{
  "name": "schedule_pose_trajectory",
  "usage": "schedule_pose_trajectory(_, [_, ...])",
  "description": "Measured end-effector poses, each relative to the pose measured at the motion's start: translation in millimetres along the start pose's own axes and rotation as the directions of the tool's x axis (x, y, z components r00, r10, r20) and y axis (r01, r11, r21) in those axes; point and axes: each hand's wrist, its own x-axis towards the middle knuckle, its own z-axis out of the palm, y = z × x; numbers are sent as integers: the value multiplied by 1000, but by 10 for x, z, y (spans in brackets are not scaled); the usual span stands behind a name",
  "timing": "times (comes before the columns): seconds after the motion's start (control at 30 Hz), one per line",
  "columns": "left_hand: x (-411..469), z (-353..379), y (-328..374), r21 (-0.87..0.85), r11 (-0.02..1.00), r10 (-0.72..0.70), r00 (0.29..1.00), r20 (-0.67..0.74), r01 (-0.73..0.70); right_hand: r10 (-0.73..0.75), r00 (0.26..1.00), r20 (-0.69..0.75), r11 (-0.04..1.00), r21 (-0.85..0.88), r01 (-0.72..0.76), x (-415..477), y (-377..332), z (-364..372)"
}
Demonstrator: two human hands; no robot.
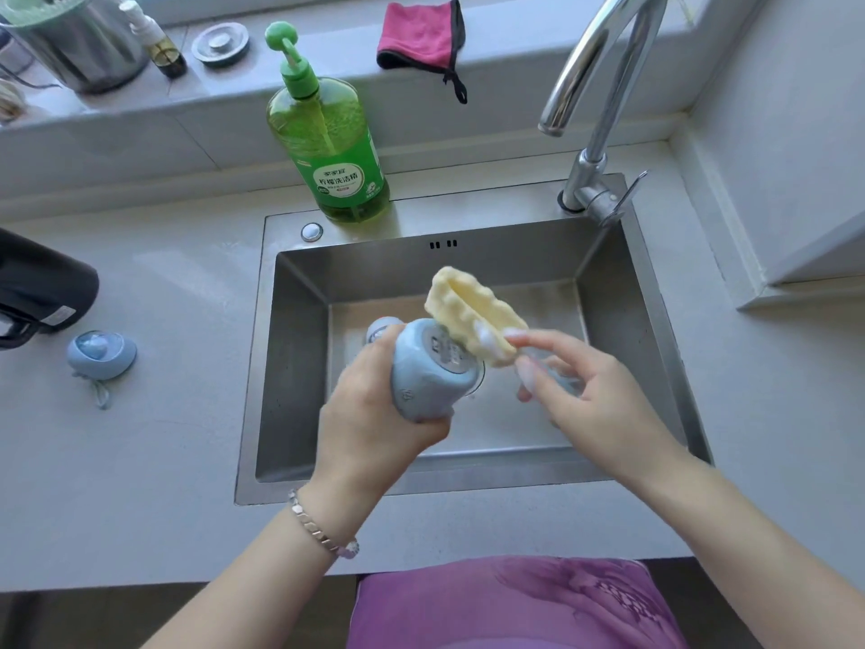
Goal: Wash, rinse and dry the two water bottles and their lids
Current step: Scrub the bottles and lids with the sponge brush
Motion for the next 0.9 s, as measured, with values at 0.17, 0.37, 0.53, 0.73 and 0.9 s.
schedule_pose_trajectory(0.17, [-30,-26,-44,9,999,-32,999,-18,32,-282,959,26,931,-234,280,-225,105,74])
schedule_pose_trajectory(0.37, [80,-117,76,-66,998,10,997,-83,-15,-120,991,58,961,-244,130,-291,220,151])
schedule_pose_trajectory(0.53, [206,-194,46,14,1000,0,997,-71,1,-18,984,-179,1000,1,18,-150,241,-119])
schedule_pose_trajectory(0.73, [100,-64,66,90,996,18,1000,23,-20,-116,992,-50,993,-29,115,-160,60,172])
schedule_pose_trajectory(0.9, [49,-56,4,104,995,-13,999,35,10,-80,997,-15,997,15,80,-119,79,201])
